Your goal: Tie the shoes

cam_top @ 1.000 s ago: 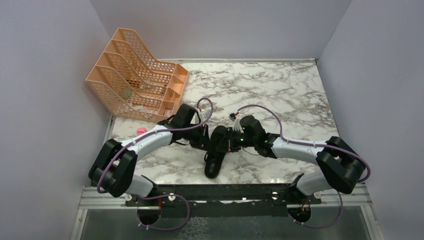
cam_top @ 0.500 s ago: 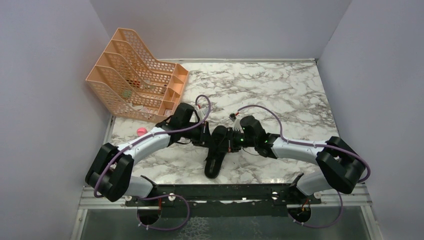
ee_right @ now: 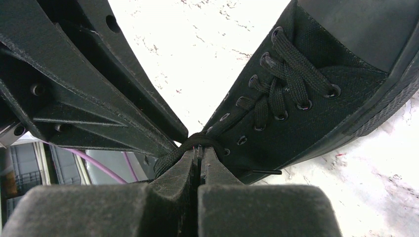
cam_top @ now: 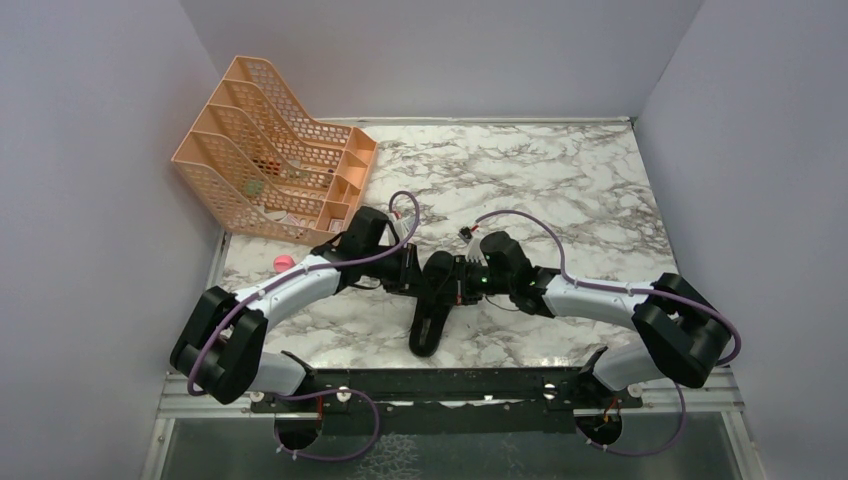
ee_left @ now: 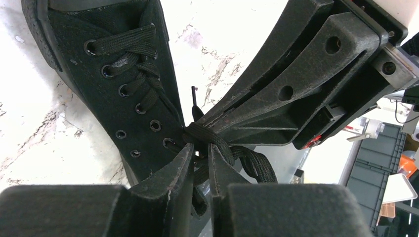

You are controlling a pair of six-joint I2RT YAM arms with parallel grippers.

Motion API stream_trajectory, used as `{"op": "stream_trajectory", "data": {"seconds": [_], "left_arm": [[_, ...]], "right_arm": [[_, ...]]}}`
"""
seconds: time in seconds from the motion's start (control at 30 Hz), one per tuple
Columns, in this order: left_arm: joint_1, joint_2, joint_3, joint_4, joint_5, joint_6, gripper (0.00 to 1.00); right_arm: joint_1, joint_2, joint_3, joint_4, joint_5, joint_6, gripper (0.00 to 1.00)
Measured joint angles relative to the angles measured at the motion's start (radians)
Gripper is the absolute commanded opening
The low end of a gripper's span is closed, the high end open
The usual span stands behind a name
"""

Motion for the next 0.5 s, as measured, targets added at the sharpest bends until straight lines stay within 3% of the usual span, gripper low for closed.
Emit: {"op": "stream_trajectory", "data": {"seconds": [0.5], "left_arm": [[-0.007,0.000,-0.047,0.089,-0.008,-0.058,0.30]], "right_arm": [[0.000,0.000,-0.008,0.018,-0.018,0.000,0.01]]}}
